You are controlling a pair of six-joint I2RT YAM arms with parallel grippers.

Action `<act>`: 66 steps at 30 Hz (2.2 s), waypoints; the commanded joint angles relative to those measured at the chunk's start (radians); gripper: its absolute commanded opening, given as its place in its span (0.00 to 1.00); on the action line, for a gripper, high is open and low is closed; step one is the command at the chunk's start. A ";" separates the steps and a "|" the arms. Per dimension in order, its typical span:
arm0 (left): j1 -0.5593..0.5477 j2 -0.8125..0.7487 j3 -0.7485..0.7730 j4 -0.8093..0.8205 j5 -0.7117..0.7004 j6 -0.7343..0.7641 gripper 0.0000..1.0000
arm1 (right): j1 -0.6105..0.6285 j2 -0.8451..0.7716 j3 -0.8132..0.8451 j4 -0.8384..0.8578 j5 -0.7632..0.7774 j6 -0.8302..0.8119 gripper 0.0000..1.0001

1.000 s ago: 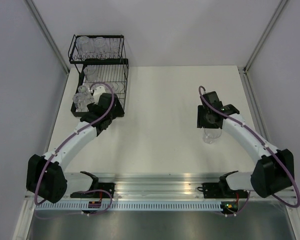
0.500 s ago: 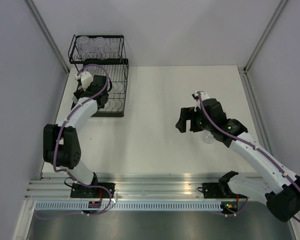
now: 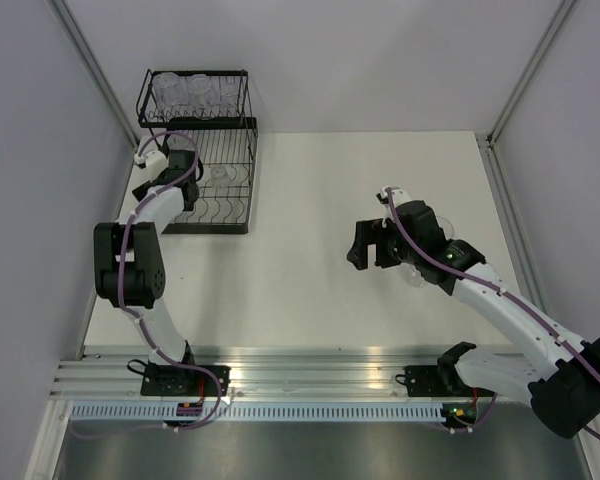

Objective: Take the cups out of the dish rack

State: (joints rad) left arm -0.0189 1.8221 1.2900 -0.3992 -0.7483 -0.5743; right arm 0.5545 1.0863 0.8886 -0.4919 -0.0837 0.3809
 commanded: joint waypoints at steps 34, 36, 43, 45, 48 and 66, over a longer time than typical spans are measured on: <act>0.034 -0.108 0.144 -0.004 0.170 0.134 0.02 | 0.002 -0.017 -0.086 0.209 -0.068 0.036 0.96; -0.005 -0.168 0.132 -0.016 0.226 0.107 0.02 | 0.002 -0.041 -0.108 0.278 -0.074 0.068 0.98; -0.139 -0.483 -0.065 0.072 0.605 -0.080 0.02 | 0.004 -0.083 -0.259 0.577 -0.215 0.174 0.98; -0.185 -0.582 -0.202 0.150 0.746 -0.177 0.02 | 0.002 -0.075 -0.299 0.711 -0.303 0.234 0.98; -0.254 -0.690 -0.359 0.273 0.854 -0.272 0.02 | 0.002 -0.066 -0.388 0.907 -0.382 0.327 0.98; -0.544 -0.781 -0.952 0.994 0.813 -0.837 0.02 | 0.084 0.106 -0.485 1.346 -0.469 0.434 0.98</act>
State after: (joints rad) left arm -0.5396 1.0248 0.3470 0.3630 0.1085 -1.2510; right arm 0.6132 1.1530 0.3820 0.7555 -0.5285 0.8108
